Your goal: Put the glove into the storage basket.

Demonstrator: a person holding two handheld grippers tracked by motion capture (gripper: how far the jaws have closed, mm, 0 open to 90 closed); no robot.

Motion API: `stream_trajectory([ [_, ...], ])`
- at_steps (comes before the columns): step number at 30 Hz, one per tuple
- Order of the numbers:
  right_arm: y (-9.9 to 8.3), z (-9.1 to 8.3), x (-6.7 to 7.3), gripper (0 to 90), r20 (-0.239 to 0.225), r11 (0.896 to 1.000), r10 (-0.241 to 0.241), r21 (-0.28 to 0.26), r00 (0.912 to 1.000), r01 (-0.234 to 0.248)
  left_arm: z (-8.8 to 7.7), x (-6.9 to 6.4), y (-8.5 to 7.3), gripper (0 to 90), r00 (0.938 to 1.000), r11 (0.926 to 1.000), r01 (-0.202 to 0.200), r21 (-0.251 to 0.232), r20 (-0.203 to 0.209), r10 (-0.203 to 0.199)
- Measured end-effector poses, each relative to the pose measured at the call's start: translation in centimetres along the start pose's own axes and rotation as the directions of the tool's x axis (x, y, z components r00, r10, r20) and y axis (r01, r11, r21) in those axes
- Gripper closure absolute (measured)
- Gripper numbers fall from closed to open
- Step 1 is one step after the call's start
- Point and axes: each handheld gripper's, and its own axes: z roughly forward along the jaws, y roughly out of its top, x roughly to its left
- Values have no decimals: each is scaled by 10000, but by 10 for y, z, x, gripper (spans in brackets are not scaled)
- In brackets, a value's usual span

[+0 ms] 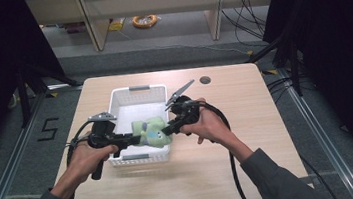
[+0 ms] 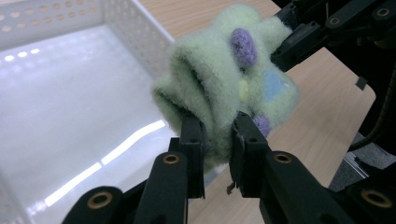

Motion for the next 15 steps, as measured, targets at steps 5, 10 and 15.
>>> stream_trajectory([
  [5,13,21,-6,742,-51,9993,89,376,9999,-87,1,20,-4,762,9991,9991,368,188,-204,-364],
  [10,22,42,-11,742,-26,9958,416,822,9991,-412,9,41,-5,760,9967,9948,696,745,-463,-663],
  [15,25,59,-15,742,168,9914,455,1218,9988,-473,15,52,-9,758,9954,9921,741,1015,-679,-674],
])
